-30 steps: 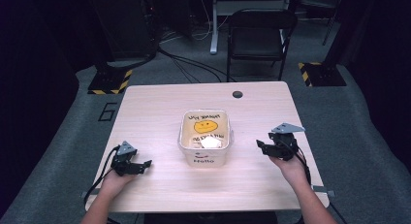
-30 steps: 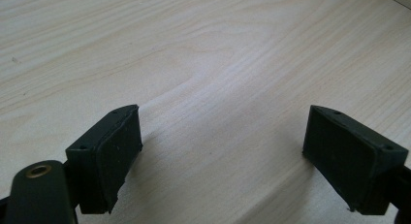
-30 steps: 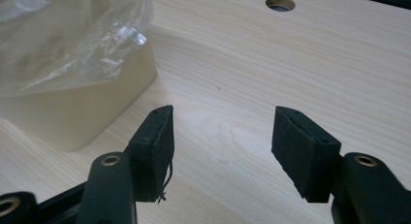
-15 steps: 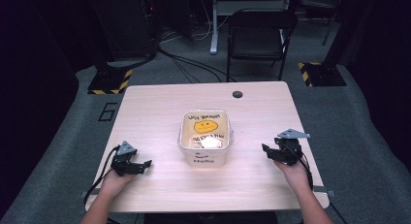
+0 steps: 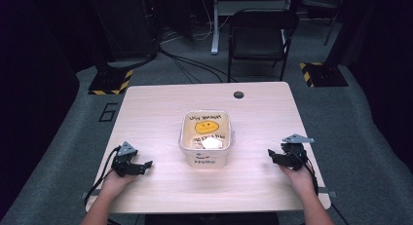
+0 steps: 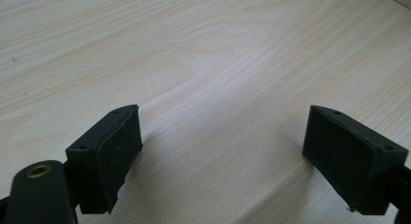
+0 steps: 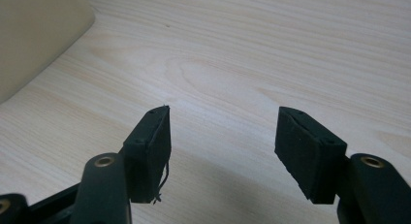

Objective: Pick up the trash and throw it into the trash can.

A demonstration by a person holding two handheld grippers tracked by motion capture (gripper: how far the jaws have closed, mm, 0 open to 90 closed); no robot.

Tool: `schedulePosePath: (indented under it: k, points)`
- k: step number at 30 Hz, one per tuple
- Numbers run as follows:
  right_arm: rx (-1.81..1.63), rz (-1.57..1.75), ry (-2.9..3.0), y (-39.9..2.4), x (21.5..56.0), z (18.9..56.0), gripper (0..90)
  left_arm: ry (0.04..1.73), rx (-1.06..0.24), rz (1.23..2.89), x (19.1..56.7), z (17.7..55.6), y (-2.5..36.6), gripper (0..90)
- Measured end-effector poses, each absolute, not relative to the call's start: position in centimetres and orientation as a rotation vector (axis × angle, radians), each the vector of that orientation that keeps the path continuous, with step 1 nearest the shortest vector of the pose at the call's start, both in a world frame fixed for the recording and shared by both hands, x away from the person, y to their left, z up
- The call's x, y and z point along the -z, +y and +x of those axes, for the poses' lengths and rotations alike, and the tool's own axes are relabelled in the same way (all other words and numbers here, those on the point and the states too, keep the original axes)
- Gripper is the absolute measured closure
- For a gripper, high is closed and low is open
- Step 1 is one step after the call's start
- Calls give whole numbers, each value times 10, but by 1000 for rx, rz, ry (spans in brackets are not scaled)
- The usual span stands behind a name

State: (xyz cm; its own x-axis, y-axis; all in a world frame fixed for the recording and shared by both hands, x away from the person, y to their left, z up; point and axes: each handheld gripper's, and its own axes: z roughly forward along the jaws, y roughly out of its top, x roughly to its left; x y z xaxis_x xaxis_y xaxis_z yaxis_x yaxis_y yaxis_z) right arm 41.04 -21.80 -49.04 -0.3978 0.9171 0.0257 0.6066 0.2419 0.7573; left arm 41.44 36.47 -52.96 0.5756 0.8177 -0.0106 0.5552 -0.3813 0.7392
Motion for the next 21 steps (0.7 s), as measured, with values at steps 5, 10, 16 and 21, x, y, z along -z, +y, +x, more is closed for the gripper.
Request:
schedulePosePath:
  k: [5,10,16,21]
  points:
    - [-967,1398,2102,-220,494,410,369,1090,-469,2090,530,414,365,134]
    - [-949,1400,2106,-220,497,410,361,1091,-469,2090,530,414,365,134]
    - [-938,1415,2107,-220,500,411,355,1088,-470,2092,529,414,365,134]
    - [-932,1414,2105,-221,502,412,326,1091,-469,2089,530,414,365,134]
